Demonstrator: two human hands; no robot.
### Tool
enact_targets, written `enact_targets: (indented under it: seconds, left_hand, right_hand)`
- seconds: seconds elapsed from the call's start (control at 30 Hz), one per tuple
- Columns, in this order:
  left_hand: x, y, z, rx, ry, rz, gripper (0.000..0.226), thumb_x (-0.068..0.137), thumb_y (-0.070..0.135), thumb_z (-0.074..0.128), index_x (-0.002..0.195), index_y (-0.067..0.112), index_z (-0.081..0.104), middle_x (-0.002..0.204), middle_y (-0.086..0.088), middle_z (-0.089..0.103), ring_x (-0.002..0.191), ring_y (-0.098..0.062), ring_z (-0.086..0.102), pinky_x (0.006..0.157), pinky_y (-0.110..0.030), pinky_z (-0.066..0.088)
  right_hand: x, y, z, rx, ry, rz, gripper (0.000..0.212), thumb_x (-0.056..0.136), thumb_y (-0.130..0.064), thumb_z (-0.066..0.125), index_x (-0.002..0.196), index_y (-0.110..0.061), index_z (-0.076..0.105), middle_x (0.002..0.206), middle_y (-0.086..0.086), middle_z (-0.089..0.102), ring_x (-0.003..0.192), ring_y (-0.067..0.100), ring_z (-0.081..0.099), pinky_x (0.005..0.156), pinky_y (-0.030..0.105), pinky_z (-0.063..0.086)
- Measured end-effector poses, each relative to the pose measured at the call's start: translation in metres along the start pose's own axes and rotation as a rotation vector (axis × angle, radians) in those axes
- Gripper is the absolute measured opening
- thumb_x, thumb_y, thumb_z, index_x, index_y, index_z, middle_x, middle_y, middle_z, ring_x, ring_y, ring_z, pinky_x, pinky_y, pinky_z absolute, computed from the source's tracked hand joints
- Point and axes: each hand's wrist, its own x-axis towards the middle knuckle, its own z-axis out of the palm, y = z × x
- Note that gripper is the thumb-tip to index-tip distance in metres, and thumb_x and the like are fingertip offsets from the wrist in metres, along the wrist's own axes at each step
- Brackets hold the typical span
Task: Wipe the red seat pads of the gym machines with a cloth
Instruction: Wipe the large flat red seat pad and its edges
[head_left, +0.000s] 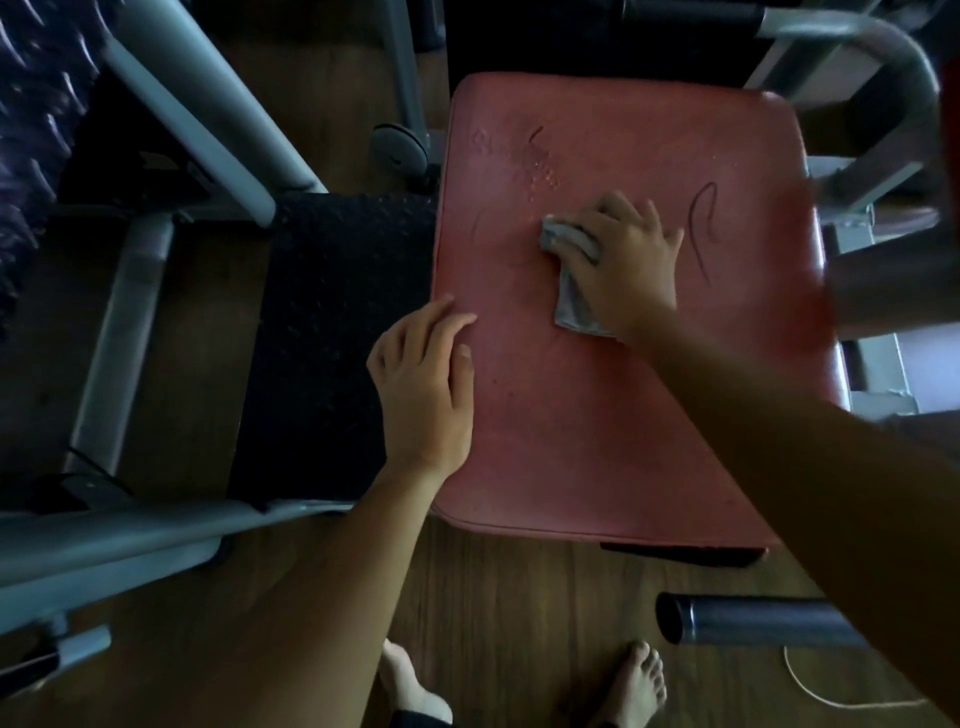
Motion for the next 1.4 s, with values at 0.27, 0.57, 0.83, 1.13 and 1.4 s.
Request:
enact_targets:
  seconds: [0.27, 0.57, 0.83, 1.13, 1.4]
  left_hand:
    - [-0.002, -0.001, -0.001, -0.030, 0.027, -0.028, 0.034, 0.102, 0.015, 0.045, 0.131, 0.022, 0.062, 0.146, 0.009, 0.052, 0.136, -0.019, 0.043, 0.116, -0.044, 0.028]
    - [-0.001, -0.001, 0.001, -0.050, 0.038, -0.076, 0.036, 0.101, 0.018, 0.042, 0.131, 0.024, 0.061, 0.146, 0.011, 0.054, 0.134, -0.016, 0.044, 0.115, -0.042, 0.028]
    - [-0.001, 0.000, 0.002, -0.054, 0.033, -0.076, 0.036, 0.101, 0.019, 0.041, 0.131, 0.024, 0.061, 0.146, 0.011, 0.054, 0.135, -0.016, 0.045, 0.115, -0.044, 0.030]
    - [-0.001, 0.000, 0.000, 0.052, 0.049, -0.031, 0.033, 0.103, 0.017, 0.044, 0.131, 0.022, 0.061, 0.146, 0.009, 0.054, 0.133, -0.023, 0.047, 0.111, -0.048, 0.033]
    - [0.000, 0.005, -0.006, 0.161, 0.019, -0.002, 0.032, 0.104, 0.020, 0.044, 0.132, 0.019, 0.060, 0.146, 0.004, 0.055, 0.131, -0.030, 0.047, 0.109, -0.058, 0.033]
  right_hand:
    - [-0.069, -0.008, -0.014, 0.006, -0.127, -0.578, 0.025, 0.091, -0.044, 0.061, 0.111, -0.034, 0.073, 0.107, -0.003, 0.067, 0.099, 0.028, 0.058, 0.080, 0.042, 0.036]
    - [0.024, -0.029, 0.010, -0.066, -0.003, -0.146, 0.030, 0.093, -0.047, 0.055, 0.113, -0.033, 0.073, 0.107, 0.004, 0.058, 0.106, 0.033, 0.053, 0.087, 0.046, 0.034]
    - [0.034, -0.013, 0.004, -0.064, 0.002, -0.098, 0.030, 0.095, -0.047, 0.053, 0.113, -0.034, 0.074, 0.106, 0.002, 0.058, 0.105, 0.032, 0.052, 0.087, 0.047, 0.034]
    - [-0.089, -0.021, -0.021, 0.029, -0.148, -0.267, 0.032, 0.090, -0.044, 0.059, 0.120, -0.040, 0.070, 0.111, -0.008, 0.060, 0.108, 0.022, 0.050, 0.083, 0.033, 0.023]
    - [-0.163, 0.073, -0.077, -0.067, -0.309, -0.373, 0.041, 0.097, -0.047, 0.048, 0.135, -0.039, 0.060, 0.133, -0.006, 0.058, 0.120, 0.024, 0.051, 0.092, 0.040, 0.035]
